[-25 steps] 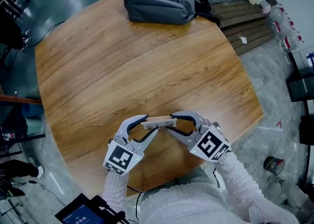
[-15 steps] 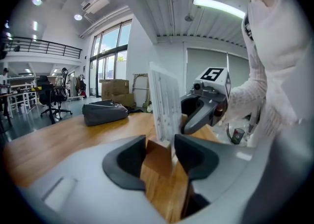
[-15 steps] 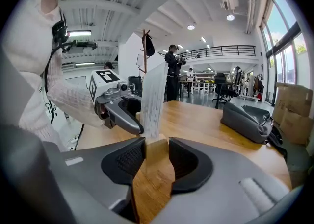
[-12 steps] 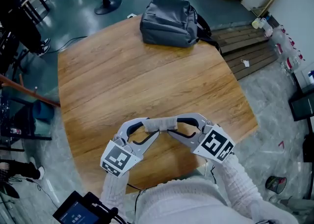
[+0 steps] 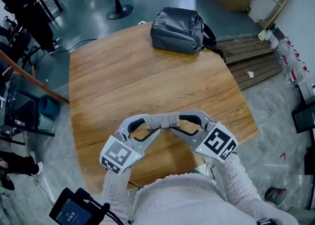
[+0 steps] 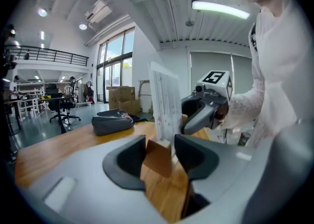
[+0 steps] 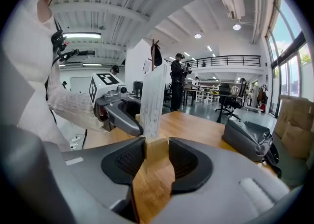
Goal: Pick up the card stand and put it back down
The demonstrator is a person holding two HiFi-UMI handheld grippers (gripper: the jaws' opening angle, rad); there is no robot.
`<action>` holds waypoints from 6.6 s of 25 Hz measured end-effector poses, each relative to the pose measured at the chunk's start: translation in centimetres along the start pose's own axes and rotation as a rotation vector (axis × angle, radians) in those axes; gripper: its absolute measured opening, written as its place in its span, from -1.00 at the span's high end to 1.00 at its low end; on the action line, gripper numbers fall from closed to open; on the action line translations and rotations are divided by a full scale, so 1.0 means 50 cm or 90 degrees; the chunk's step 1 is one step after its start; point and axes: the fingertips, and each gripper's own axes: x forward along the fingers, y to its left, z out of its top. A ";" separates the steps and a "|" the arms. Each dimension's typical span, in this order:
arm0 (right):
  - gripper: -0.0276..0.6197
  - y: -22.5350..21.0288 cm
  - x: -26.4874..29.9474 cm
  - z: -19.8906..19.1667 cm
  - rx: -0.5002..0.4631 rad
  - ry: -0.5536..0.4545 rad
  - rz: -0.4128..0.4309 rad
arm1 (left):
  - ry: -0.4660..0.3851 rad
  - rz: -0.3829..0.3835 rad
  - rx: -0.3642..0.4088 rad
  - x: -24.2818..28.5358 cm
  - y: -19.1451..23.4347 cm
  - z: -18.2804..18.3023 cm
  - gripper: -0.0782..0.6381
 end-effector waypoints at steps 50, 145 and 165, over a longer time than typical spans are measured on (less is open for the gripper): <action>0.45 -0.017 0.061 -0.076 0.030 0.002 0.027 | 0.008 -0.007 -0.052 0.043 0.027 -0.091 0.25; 0.91 0.063 0.003 -0.121 0.053 -0.020 0.003 | -0.045 0.057 -0.067 -0.003 -0.076 -0.110 0.76; 0.92 0.077 0.019 -0.106 0.060 -0.019 0.018 | -0.020 0.060 -0.091 0.016 -0.081 -0.109 0.76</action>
